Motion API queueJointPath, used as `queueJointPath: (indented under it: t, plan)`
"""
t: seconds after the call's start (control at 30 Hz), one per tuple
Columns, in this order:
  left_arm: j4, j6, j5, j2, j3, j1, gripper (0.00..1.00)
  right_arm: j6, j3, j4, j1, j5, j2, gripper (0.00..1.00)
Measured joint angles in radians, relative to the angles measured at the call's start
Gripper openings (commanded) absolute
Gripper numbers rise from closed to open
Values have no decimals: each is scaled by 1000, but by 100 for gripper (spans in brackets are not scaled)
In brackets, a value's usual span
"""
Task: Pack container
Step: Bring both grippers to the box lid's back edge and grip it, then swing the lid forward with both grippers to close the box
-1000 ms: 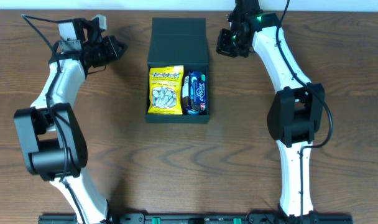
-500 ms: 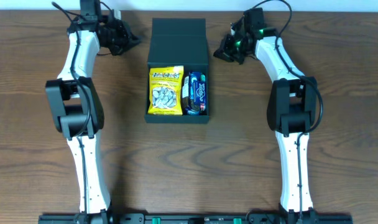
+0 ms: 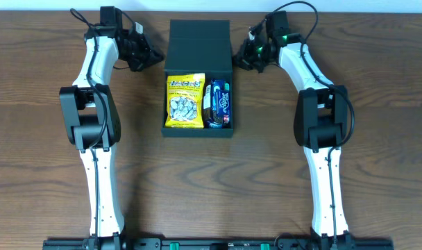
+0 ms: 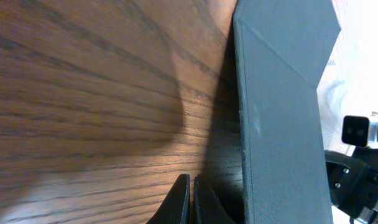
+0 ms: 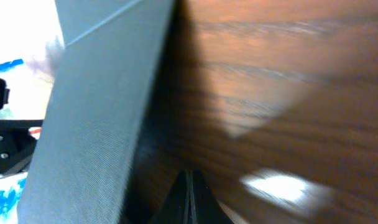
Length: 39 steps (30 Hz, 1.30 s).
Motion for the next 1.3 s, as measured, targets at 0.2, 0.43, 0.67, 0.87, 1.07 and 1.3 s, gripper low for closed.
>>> queueJointPath:
  t: [0.2,0.43,0.67,0.87,1.07,1.3]
  plan:
    - [1,8,4,1,0,-17,6,5,0,76,13,-47,10,1]
    - [10,41,41,1,0,-16,5,-22,0,174,13,-139,15,2]
    - [60,68,121,2,0,-2,6,-85,0,200,1,-248,16,2]
    - [58,120,262,2,50,30,6,-162,0,152,-8,-282,-2,2]
    - [-17,238,315,-36,88,34,6,-311,0,-2,-11,-249,-119,1]
    - [-208,445,310,-203,94,19,6,-524,6,-225,3,-167,-305,2]
